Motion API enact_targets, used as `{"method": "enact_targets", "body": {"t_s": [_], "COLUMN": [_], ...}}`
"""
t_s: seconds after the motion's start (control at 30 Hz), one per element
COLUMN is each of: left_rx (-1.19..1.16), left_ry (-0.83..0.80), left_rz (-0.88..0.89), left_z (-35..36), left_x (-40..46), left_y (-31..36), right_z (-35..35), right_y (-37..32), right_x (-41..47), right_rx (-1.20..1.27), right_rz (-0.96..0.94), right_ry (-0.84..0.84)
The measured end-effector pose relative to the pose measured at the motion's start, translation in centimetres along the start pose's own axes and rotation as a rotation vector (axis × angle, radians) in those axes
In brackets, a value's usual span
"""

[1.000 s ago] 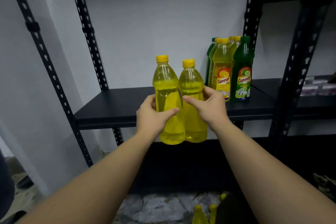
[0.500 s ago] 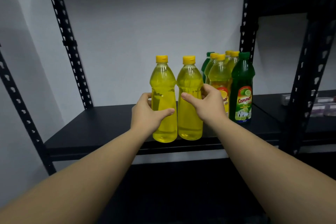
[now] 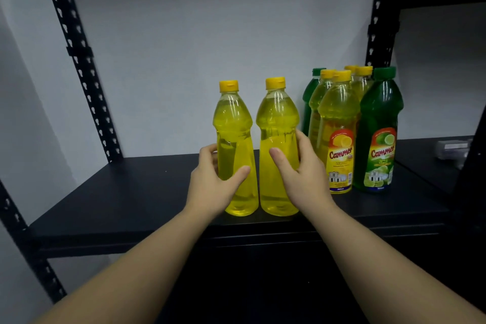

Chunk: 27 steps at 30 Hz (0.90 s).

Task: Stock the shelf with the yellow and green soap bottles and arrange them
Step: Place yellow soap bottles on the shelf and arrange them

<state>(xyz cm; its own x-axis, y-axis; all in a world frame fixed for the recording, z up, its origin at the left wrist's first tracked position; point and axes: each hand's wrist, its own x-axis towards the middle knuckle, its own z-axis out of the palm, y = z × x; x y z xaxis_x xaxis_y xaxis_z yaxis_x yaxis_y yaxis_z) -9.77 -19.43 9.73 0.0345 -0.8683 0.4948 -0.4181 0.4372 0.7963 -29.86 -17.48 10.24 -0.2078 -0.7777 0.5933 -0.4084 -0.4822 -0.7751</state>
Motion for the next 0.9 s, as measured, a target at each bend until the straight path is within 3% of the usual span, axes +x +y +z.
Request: {"method": "enact_targets", "body": {"t_s": [0.13, 0.27, 0.63, 0.8, 0.9], "left_rx": [-0.025, -0.025, -0.086, 0.073, 0.008], "left_ry": [-0.138, -0.165, -0.207, -0.105, -0.111], "left_rz": [-0.016, -0.022, -0.154, -0.1, -0.119], "left_z": [0.4, 0.6, 0.3, 0.3, 0.0], "left_x": [-0.8, -0.7, -0.7, -0.7, -0.5], "left_y": [-1.9, -3.1, -3.6, -3.5, -3.8], "right_z": [-0.3, -0.7, -1.1, 0.2, 0.2], "right_y": [2.6, 3.5, 4.0, 3.1, 3.4], "right_x": [-2.0, -2.4, -2.4, -2.5, -2.6], "right_rx": [-0.167, -0.242, -0.05, -0.362, -0.295], "right_rz": [0.07, 0.072, 0.165, 0.181, 0.195], "right_ry": [-0.089, -0.132, -0.179, -0.073, -0.033]}}
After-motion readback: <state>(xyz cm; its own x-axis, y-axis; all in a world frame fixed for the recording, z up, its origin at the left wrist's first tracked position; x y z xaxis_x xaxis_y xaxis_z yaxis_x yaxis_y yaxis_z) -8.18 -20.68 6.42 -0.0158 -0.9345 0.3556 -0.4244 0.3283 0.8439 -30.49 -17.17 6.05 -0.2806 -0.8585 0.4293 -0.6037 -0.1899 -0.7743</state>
